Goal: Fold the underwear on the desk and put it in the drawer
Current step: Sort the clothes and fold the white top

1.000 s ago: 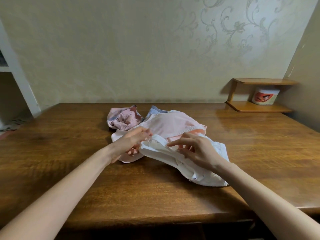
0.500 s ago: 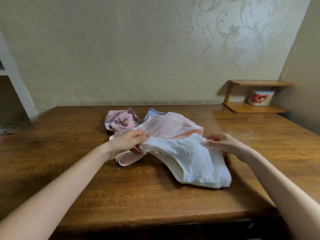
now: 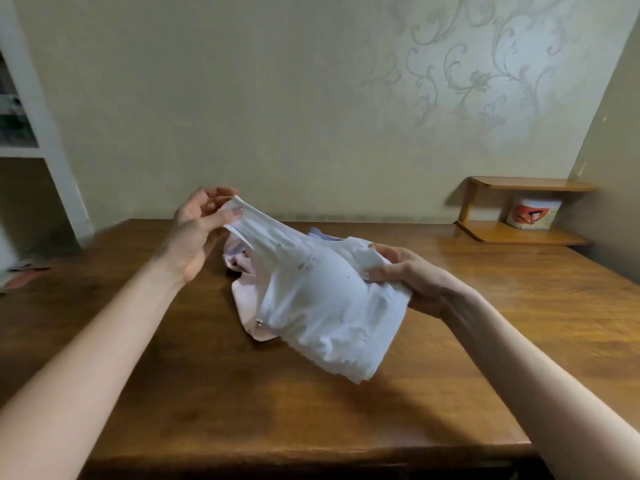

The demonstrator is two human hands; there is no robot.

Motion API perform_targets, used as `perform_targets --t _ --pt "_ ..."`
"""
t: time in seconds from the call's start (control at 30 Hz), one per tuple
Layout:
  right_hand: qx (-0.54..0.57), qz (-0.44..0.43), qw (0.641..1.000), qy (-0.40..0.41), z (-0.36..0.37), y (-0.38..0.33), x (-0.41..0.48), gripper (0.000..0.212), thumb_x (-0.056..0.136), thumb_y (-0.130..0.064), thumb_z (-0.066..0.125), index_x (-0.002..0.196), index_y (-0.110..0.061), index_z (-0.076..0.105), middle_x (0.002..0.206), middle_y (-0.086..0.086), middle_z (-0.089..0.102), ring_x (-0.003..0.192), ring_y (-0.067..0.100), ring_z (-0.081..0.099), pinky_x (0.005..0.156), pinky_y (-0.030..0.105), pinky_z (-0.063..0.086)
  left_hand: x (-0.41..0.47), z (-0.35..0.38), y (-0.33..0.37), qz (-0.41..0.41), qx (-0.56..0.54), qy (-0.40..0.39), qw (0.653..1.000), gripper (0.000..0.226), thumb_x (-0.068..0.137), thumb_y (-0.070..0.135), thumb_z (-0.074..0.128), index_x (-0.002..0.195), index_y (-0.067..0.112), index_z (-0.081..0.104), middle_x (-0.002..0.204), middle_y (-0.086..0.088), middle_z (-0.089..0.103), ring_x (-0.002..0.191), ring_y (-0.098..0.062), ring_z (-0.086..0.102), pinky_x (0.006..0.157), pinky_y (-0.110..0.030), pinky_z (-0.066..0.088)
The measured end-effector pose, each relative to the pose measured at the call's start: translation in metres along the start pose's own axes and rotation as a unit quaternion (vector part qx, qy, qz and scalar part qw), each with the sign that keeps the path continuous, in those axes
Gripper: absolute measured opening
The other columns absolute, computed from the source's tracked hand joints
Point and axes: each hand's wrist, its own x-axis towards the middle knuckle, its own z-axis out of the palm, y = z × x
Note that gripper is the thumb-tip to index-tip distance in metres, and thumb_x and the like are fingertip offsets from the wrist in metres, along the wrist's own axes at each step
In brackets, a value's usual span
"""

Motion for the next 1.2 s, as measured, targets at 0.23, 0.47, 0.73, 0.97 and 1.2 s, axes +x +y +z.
perform_targets --t 0.23,0.47,0.73,0.97,1.2 --pt "-0.048 0.104 0.989 0.093 0.074 0.031 0.081 0.058 0.073 0.001 0.068 0.127 -0.016 0.056 0.125 0.015 0.056 0.108 0.03 0.057 0.096 0.04 0.05 -0.026 -0.058 -0.036 -0.357 0.19 0.065 0.912 0.062 0.09 0.045 0.053 0.133 0.001 0.042 0.101 -0.013 0.064 0.084 -0.02 0.06 0.067 -0.03 0.052" --pt "0.054 0.05 0.997 0.014 0.092 0.031 0.091 0.045 0.079 0.015 0.054 0.102 -0.022 0.064 0.102 0.004 0.067 0.098 0.022 0.062 0.085 0.032 0.054 -0.037 -0.056 -0.042 -0.397 0.243 0.022 0.885 0.061 0.079 0.065 0.053 0.112 0.014 0.06 0.102 0.0 0.063 0.094 -0.016 0.056 0.075 -0.026 0.044" --pt "-0.041 0.033 0.999 0.013 0.091 0.028 0.087 0.054 0.078 -0.002 0.07 0.122 -0.026 0.052 0.121 0.006 0.058 0.111 0.024 0.057 0.096 0.038 0.049 -0.02 -0.035 -0.007 -0.148 0.155 0.082 0.973 0.022 0.079 0.021 0.072 0.099 0.014 0.065 0.102 -0.011 0.071 0.09 -0.021 0.068 0.08 -0.034 0.054" --pt "-0.098 -0.094 0.986 0.099 0.085 0.026 0.084 0.045 0.083 -0.018 0.07 0.124 -0.024 0.053 0.113 0.005 0.066 0.109 0.02 0.061 0.097 0.038 0.049 0.01 -0.045 0.027 0.071 0.483 0.123 0.864 0.017 0.075 0.023 0.073 0.077 0.008 0.067 0.077 -0.01 0.066 0.072 -0.02 0.057 0.066 -0.031 0.045" --pt "-0.204 -0.284 0.931 0.103 0.105 0.014 0.077 0.036 0.088 -0.03 0.06 0.121 -0.041 0.057 0.123 -0.012 0.056 0.114 0.007 0.053 0.095 0.024 0.044 -0.002 -0.029 0.022 -0.003 0.261 0.056 0.964 0.024 0.088 -0.001 0.055 0.085 0.02 0.065 0.085 0.006 0.066 0.069 0.01 0.062 0.069 -0.011 0.05"
